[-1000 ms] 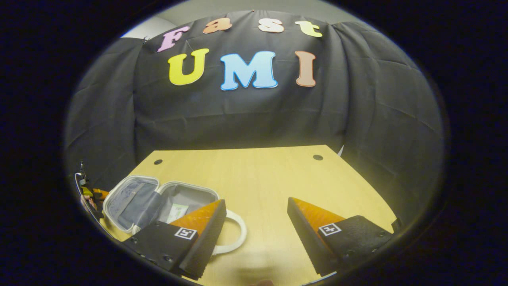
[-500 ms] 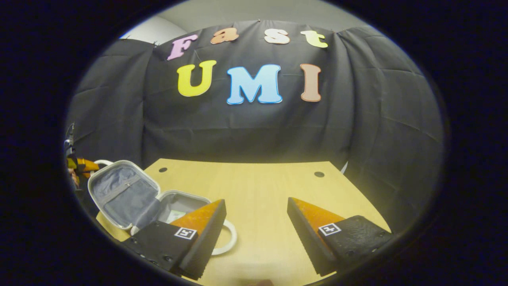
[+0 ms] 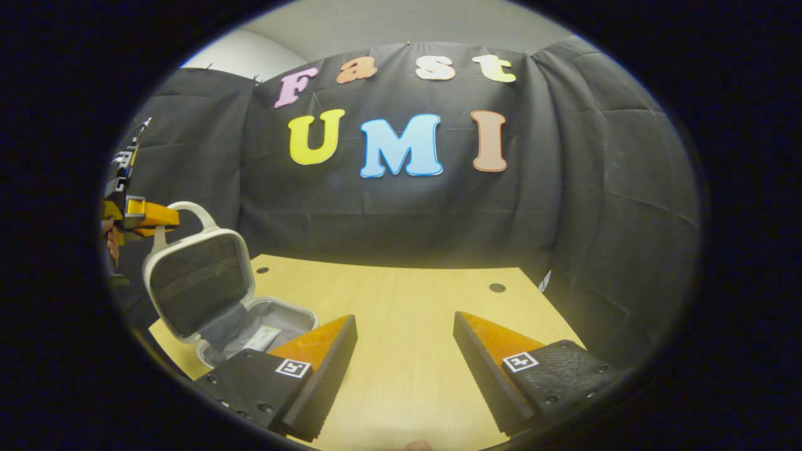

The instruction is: First open the suitcase, pack the skin care products into it, and then close the suitcase.

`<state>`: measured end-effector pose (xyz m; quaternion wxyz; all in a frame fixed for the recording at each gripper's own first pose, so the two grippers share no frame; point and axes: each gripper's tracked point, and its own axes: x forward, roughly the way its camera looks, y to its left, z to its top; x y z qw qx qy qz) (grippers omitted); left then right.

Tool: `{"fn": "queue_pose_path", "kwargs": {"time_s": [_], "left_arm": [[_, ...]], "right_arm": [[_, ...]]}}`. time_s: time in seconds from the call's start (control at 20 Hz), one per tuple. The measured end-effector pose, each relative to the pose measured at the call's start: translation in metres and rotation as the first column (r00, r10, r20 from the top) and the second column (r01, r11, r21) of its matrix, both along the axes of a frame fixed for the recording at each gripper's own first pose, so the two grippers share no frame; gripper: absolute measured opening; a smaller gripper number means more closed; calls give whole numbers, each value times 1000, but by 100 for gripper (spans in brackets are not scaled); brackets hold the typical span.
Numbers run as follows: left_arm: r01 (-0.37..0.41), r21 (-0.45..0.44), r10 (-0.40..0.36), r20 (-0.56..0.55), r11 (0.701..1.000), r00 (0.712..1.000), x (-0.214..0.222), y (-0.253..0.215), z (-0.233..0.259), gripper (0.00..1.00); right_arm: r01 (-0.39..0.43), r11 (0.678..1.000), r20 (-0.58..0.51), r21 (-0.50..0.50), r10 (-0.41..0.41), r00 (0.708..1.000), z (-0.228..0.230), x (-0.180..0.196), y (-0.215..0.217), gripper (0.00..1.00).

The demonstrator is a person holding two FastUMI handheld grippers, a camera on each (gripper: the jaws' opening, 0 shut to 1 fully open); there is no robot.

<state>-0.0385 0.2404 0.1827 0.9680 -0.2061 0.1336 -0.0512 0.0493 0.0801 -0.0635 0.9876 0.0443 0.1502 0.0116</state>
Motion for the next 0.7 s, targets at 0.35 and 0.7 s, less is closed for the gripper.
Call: {"fn": "queue_pose_path", "kwargs": {"time_s": [0.35, 0.7], "left_arm": [[115, 113, -107, -73, 987, 992, -12, -149, -92, 8], [247, 183, -207, -214, 952, 955, -25, -221, -195, 8]], "right_arm": [[-65, 998, -15, -2, 65, 998, -21, -27, -40, 95], [-23, 1000, -43, 1, 23, 999, -29, -41, -46, 95]]}}
